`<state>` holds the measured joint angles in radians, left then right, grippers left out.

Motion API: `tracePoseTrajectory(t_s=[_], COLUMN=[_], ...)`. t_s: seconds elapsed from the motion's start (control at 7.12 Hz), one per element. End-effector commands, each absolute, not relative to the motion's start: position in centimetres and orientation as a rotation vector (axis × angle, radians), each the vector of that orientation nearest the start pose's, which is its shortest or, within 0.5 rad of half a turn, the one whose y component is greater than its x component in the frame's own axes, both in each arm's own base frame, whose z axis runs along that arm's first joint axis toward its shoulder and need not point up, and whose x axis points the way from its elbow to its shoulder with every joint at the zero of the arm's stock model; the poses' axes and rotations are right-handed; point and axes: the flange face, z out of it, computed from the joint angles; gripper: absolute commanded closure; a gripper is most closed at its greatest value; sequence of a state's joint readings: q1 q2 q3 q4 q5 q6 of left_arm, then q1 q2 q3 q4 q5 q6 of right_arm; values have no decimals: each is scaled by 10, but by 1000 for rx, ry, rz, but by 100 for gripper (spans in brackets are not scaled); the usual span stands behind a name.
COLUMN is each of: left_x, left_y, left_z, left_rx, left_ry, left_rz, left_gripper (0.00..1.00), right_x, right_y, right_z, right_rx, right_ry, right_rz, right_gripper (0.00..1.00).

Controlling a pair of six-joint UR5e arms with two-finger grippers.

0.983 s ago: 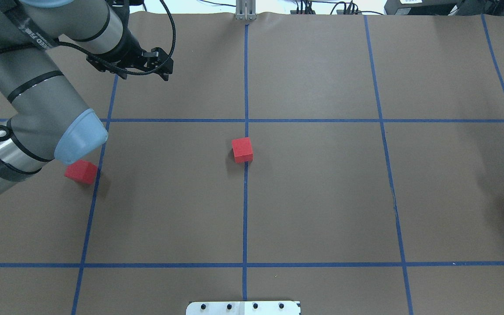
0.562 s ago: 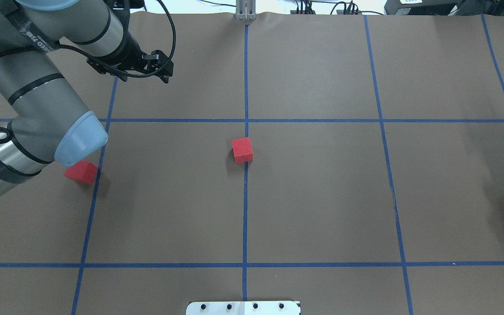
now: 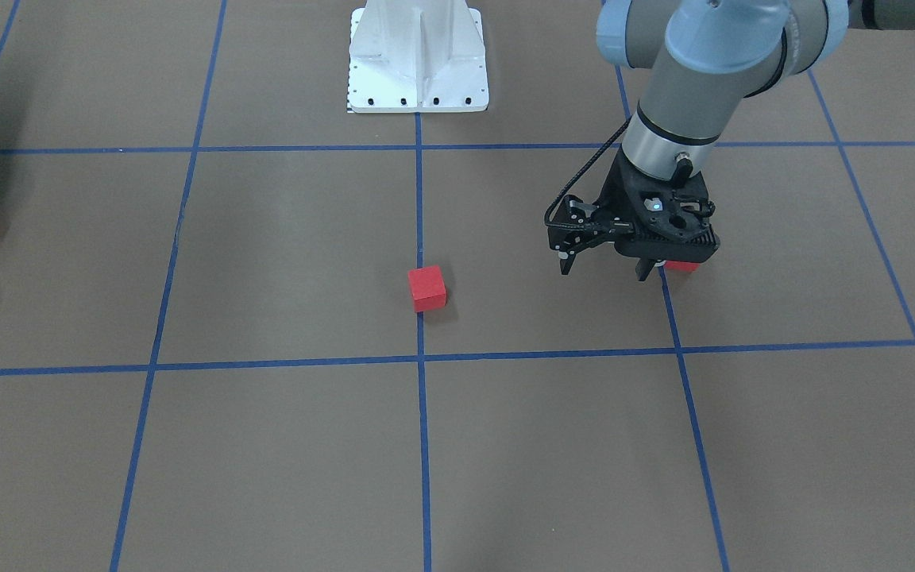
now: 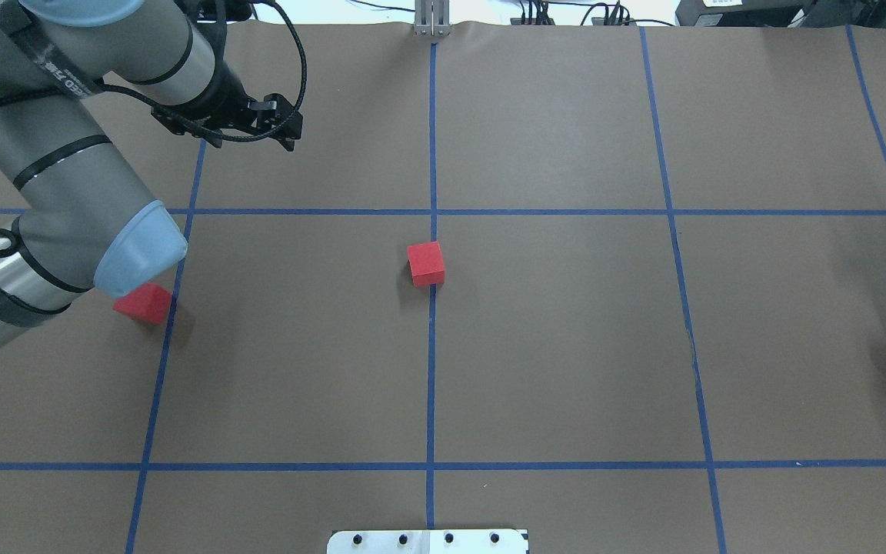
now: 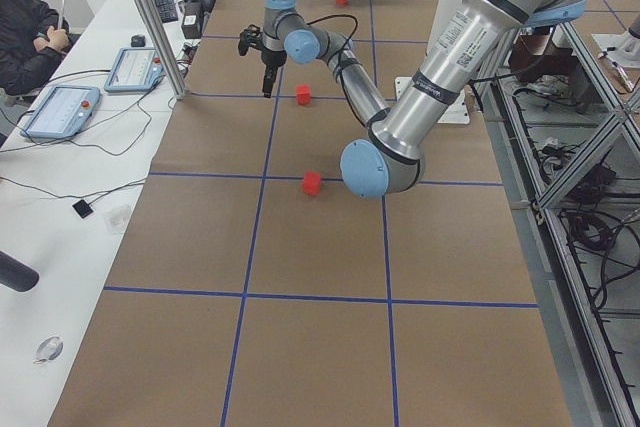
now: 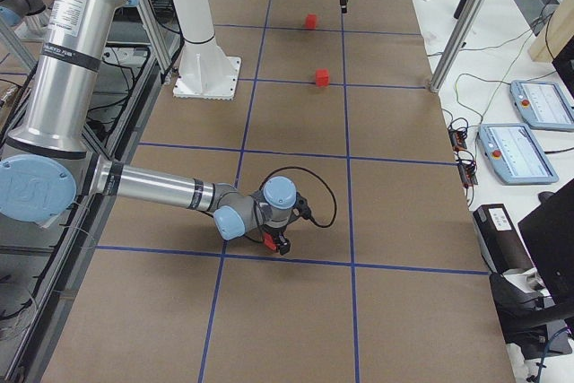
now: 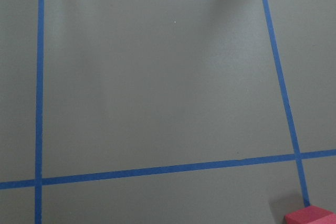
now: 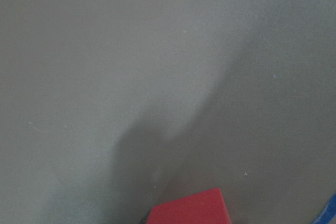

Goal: Form red blocks into L shape at center
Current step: 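Lower the right gripper onto the far red cube and close it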

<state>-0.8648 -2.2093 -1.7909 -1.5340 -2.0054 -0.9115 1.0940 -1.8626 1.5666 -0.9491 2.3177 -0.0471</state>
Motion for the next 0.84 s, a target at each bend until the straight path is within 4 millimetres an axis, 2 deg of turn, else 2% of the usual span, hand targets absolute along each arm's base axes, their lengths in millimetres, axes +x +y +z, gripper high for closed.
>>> tracePoseTrajectory(t_s=[0.0, 0.14, 0.28, 0.42, 0.56, 0.7], left_x=[349, 350, 350, 352, 353, 354], left_y=[-549, -549, -549, -550, -550, -549], left_z=[197, 198, 198, 199, 201, 200], left_rx=[262, 260, 260, 258, 257, 257], left_ry=[867, 864, 864, 862, 859, 860], left_rz=[-12, -11, -11, -9, -8, -6], left_gripper=[0, 0, 0, 0, 0, 0], right_x=[-108, -105, -104, -106, -109, -113], right_y=[-352, -347, -347, -350, -354, -362], right_z=[728, 731, 731, 727, 721, 713], right_rx=[134, 128, 130, 139, 151, 165], right_ry=[-797, -786, -785, -787, -792, -800], right_rz=[-612, -607, -607, -608, -612, -613], right_gripper=[4, 18, 42, 55, 59, 59])
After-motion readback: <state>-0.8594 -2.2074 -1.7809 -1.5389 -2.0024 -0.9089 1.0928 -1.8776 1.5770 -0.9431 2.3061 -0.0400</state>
